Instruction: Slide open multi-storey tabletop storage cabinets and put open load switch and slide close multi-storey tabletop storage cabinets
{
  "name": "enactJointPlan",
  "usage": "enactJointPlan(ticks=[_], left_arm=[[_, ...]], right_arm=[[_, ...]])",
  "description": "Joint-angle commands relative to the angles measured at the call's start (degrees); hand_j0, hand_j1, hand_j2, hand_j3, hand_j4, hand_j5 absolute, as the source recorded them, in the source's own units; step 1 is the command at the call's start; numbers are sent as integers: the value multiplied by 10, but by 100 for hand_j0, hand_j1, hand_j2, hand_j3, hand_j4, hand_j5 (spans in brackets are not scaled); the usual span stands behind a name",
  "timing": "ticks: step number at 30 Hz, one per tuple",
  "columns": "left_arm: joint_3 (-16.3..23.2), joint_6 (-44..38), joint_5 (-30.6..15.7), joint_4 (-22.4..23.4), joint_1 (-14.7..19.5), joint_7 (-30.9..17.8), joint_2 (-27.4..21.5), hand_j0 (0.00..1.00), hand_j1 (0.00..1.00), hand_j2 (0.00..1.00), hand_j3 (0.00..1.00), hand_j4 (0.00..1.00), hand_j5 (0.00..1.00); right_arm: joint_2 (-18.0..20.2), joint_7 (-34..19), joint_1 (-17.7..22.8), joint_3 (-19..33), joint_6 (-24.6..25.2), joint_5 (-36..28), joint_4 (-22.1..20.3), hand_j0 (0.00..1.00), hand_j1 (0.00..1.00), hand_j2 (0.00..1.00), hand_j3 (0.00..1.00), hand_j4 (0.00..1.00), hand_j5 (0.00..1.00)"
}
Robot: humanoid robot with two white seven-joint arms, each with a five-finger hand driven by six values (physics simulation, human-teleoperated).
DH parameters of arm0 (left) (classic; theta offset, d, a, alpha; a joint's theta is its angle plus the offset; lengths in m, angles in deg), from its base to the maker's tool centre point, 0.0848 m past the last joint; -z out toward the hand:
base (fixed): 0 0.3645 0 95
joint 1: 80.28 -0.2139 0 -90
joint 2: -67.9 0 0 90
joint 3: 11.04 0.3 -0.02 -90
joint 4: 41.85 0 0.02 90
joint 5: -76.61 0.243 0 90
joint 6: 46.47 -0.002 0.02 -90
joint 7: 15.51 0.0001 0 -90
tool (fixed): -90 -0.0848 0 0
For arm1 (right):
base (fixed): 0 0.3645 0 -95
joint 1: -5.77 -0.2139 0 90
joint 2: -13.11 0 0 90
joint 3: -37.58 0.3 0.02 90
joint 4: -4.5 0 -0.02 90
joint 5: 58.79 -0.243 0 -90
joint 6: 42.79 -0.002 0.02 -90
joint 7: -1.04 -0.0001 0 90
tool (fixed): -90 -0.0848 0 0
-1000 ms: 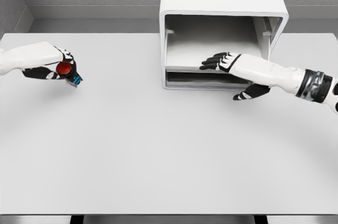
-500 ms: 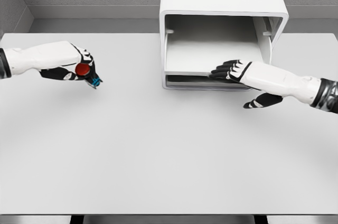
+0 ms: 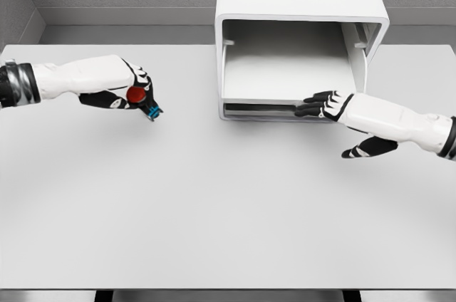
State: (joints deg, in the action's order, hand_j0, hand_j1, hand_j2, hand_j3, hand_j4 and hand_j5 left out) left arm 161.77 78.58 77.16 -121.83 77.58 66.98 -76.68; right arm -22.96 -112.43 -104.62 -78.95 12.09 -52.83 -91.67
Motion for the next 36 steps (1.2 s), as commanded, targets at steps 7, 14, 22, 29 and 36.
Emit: enactJointPlan(ticks=[7,14,22,29,36], left_arm=[[-1,-1,-4,0,6,0,21,43,43,43,43,43,43],[1,-1,-3,2,2,0,26,43,43,43,43,43,43],[2,-1,-3,4,0,0,30,43,43,43,43,43,43],[2,-1,-2,4,-1,0,38,43,43,43,43,43,43],[2,-1,-2,5,-2,0,39,43,43,43,43,43,43]], right_arm=[[45,4,5,1,1,-42,-7,100,100,100,100,100,100],[44,4,-13,11,1,-60,-14,100,100,100,100,100,100],[12,-3,-46,4,1,-63,-10,100,100,100,100,100,100],[-30,-8,-83,-47,1,-56,8,100,100,100,100,100,100],[-59,-9,-88,-50,1,-34,42,100,100,100,100,100,100]])
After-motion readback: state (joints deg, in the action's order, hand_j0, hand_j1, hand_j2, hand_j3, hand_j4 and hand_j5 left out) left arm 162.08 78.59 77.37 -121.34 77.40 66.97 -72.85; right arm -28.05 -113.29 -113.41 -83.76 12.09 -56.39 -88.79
